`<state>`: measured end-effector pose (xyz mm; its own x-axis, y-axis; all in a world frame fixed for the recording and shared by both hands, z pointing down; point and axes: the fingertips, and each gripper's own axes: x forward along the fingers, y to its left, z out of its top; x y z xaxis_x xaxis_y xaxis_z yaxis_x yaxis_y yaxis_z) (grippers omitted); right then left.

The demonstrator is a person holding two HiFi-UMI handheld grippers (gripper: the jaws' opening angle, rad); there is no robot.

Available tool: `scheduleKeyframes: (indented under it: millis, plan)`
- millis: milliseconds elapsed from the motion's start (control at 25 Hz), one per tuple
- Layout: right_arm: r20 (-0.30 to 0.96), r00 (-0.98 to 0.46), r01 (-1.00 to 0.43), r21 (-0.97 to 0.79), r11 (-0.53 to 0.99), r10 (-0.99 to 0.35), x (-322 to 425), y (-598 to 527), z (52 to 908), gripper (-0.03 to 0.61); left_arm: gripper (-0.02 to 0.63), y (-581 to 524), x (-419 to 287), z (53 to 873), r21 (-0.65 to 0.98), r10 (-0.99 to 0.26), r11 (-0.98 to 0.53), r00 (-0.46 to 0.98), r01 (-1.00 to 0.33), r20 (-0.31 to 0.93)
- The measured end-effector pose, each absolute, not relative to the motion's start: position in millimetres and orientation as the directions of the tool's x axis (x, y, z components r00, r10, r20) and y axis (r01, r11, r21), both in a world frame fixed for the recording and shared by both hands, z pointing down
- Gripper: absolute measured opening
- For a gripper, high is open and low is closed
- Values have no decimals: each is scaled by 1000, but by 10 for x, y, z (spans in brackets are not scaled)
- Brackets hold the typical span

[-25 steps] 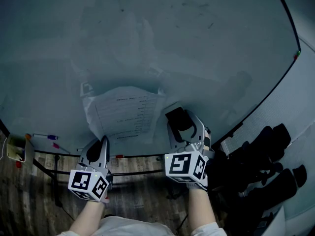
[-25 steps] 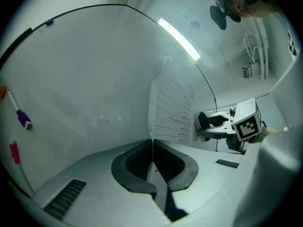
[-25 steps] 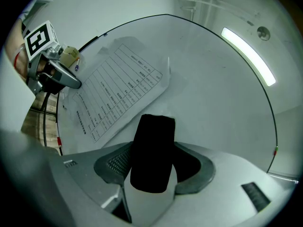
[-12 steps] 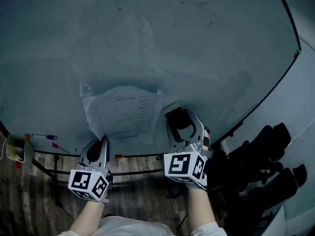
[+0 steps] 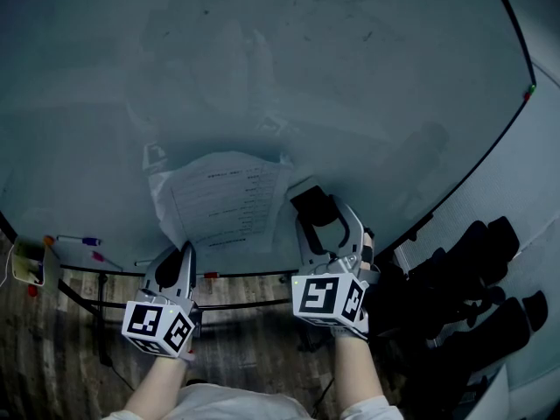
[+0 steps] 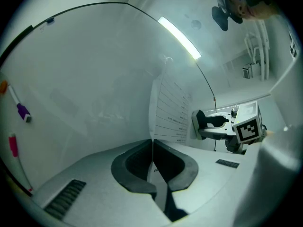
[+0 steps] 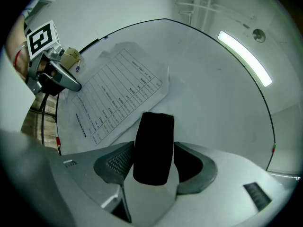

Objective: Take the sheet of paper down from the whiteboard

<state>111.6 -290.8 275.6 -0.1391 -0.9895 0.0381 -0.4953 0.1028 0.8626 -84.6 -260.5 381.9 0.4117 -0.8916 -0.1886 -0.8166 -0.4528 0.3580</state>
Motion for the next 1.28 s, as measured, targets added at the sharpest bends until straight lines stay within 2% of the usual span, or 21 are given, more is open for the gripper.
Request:
scheduleKeyframes:
  millis: [560,1040,1280]
  plan:
    - [-15,-202,-544,833,99,-979,1006,-2666,2735,261,15,-2595,-895,3876,369,-910,-414,382,-832,-160]
    - [63,-396,-630,707,321,-916,563,-2521,2981,261,15,-2637,-906,3879,379,-918,-396,368,-836,-147]
    - [119,-432,-685,602,411,-894,462,-2668,3238,261,15,-2649,-910,3867,382,-920,-390,364,-838,-143]
